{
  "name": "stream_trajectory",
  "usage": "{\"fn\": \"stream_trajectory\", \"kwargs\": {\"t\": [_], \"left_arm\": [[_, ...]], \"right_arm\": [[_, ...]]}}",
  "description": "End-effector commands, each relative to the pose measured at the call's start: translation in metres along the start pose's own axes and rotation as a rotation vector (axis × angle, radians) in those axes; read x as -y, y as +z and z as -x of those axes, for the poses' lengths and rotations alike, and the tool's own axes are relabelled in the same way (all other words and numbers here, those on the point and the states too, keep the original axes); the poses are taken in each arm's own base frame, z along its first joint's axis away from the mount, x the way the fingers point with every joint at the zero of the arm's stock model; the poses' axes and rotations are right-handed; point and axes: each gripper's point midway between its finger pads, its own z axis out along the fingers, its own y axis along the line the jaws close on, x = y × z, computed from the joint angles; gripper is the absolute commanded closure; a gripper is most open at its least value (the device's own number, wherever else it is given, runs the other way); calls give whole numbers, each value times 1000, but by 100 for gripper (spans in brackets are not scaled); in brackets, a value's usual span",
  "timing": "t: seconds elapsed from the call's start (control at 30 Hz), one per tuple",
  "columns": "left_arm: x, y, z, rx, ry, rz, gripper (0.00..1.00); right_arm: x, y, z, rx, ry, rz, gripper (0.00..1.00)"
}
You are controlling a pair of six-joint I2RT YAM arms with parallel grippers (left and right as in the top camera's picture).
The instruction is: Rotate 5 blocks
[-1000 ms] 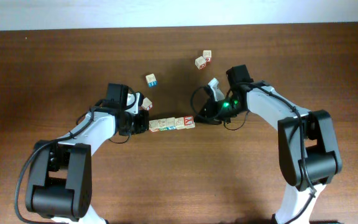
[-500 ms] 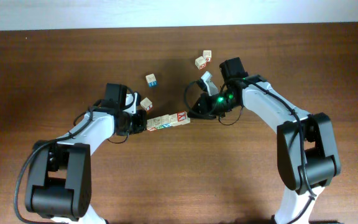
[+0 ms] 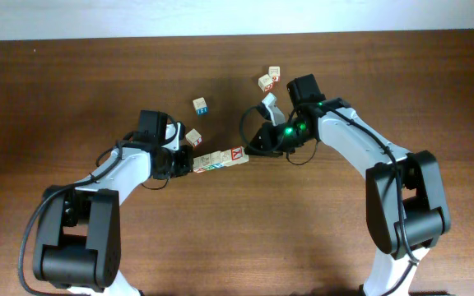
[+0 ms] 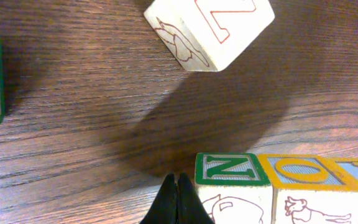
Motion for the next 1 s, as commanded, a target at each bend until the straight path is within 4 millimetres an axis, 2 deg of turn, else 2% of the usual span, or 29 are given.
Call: {"fn": "stream_trajectory", "kwargs": {"t": [0.0,0.27,0.97], "left_arm": [[37,2,-9,-45,31,-160,100],[37,2,-9,-45,31,-160,100],[37,2,-9,-45,31,-160,100]], "right_arm": [[-35,21,-10,-57,-80,51,96],[-52,31,-10,-71,-119,29,96],[-57,38,-7,-59,-105,20,96]]}}
